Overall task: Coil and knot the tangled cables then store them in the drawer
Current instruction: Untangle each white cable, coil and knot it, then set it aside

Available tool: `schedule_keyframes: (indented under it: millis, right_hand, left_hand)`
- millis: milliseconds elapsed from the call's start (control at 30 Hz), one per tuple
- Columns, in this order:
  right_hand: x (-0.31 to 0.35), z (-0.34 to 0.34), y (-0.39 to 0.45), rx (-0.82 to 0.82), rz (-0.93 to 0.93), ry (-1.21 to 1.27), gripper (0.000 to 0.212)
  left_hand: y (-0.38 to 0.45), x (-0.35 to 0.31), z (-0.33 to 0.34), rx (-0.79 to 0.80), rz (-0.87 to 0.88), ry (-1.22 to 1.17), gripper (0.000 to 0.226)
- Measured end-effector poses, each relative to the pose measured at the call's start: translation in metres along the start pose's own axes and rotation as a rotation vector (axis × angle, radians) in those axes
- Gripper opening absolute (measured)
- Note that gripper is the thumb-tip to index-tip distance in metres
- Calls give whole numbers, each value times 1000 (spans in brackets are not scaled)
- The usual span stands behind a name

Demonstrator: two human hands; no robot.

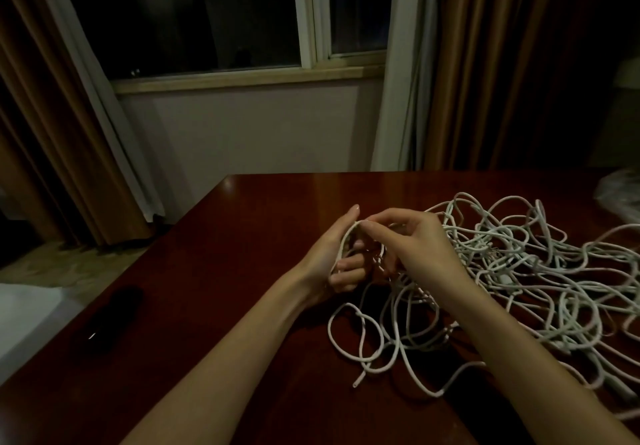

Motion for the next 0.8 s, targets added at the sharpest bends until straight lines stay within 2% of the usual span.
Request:
schedule_keyframes:
  millis: [100, 200, 300, 367, 433, 500, 600, 667, 800]
  right_hand:
    - [0, -4, 2, -29, 19, -61, 12]
    - [1, -6, 3, -50, 1, -65, 11]
    - [2, -5, 3, -34, -5, -41, 8]
    - [2, -3, 2, 5, 38, 39, 8]
    - [2, -4, 2, 40, 104, 145, 12]
    - [2, -5, 2, 53, 146, 162, 16]
    - [2, -3, 3, 87, 164, 148, 17]
    - [1, -1, 3, 95, 151, 122, 15]
    - [-1, 1, 2, 29, 54, 3, 7]
  left_hand:
    - [-4, -5, -4, 58, -25, -68, 51]
    - [-7, -11, -6, 199, -23, -42, 36]
    - [-9, -10, -5, 281, -131, -38, 47]
    - [-7, -11, -8, 296, -110, -56, 47]
    - [-4, -13, -11, 233, 8, -62, 48]
    - [0, -14, -18, 75, 131, -28, 51]
    - [3, -14, -28, -131, 200, 46, 56]
    - [4, -14, -28, -179, 214, 38, 58]
    - [6, -15, -21, -172, 214, -121, 58]
Point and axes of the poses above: each hand's wrist, its own y-axis towards the middle knuckle, its own z-axis out of the palm, x = y × z, the point moved 2 cm from there along y, towards the middle knuckle, and after that the axes turned 10 degrees about z, right-handed, at the moved point
